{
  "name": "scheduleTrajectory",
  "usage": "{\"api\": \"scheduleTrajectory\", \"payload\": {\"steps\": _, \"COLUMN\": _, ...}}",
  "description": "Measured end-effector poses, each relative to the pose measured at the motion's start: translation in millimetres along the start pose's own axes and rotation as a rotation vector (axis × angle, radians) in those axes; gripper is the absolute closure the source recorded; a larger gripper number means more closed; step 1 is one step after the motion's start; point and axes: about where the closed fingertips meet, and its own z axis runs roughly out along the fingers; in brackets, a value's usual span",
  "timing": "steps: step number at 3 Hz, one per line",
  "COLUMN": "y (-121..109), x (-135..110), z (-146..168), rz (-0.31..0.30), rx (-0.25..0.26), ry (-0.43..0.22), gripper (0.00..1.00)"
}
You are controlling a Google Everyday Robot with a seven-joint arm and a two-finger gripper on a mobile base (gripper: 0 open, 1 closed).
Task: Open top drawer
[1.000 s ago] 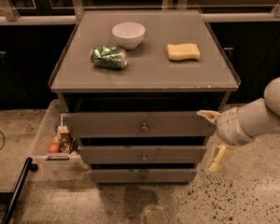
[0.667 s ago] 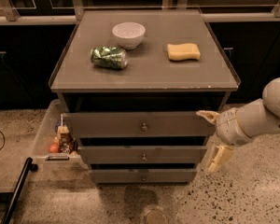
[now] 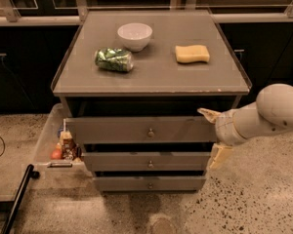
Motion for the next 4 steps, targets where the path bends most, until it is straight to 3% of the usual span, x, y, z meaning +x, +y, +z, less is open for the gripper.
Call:
{"api": "scheduleTrajectory", "payload": {"steps": 1, "y": -20, "x": 3, "z": 21, "rz": -0.077, "rx": 0.028, "ry": -0.012, "gripper": 0.0}}
{"api": "scheduleTrajectory", "payload": {"steps": 3, "y": -30, "x": 12, "z": 39, "rz": -0.078, "rx": 0.036, "ry": -0.031, "gripper": 0.0}}
{"api": "scheduleTrajectory", "payload": {"steps": 4, "y": -37, "x": 32, "z": 74, "rz": -0.054, "rx": 0.01, "ry": -0.047, "gripper": 0.0}}
